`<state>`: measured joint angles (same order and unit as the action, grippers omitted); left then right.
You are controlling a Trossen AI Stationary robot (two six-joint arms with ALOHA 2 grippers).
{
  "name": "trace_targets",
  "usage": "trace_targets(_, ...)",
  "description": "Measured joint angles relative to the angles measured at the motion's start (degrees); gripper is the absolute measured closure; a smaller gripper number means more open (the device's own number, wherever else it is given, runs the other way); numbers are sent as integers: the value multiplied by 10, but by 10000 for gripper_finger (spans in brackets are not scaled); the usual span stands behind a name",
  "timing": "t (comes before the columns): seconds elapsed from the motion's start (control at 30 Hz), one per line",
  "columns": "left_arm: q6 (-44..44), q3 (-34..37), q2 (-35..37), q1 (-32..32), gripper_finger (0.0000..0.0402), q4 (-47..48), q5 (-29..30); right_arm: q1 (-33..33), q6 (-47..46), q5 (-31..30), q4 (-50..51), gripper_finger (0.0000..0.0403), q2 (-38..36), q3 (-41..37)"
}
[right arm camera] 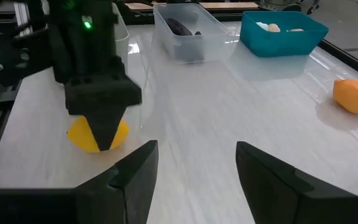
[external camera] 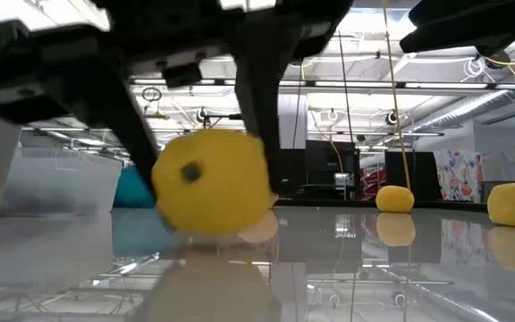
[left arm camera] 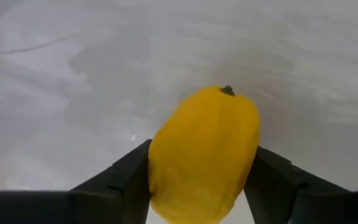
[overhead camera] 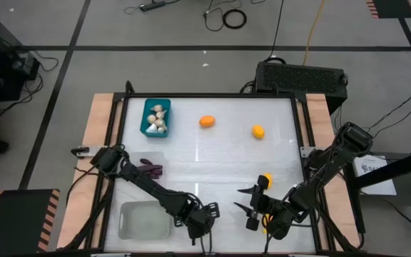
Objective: Sort produce into baskets
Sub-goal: Put the lemon into the gray bin
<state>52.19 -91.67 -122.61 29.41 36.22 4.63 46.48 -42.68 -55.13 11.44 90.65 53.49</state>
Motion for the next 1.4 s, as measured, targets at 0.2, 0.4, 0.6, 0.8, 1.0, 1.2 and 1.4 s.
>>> trace_targets(0.2, -58, -59, 6, 8, 196, 75, 90, 0, -2, 0, 0, 195, 0, 0)
trace_targets(0.4, -172, -79, 47, 9, 197, 166, 122, 0, -2, 0, -1, 195, 0, 0)
trace_targets(0.6, -326, -79, 94, 9, 198, 251, 126, 0, -5, 0, -6, 195, 0, 0)
trace_targets(0.8, -555, -79, 128, 21, 198, 347, 117, 0, -15, 0, -5, 195, 0, 0)
trace_targets(1.0, -775, -72, 141, 64, 198, 469, 113, 0, -63, 8, -4, 195, 0, 0)
trace_targets(1.2, -919, -37, 149, 145, 198, 470, 118, 0, -127, 61, -3, 195, 0, 0)
trace_targets(1.4, -1067, -16, 149, 213, 196, 430, 129, 9, -196, 110, -3, 195, 0, 0)
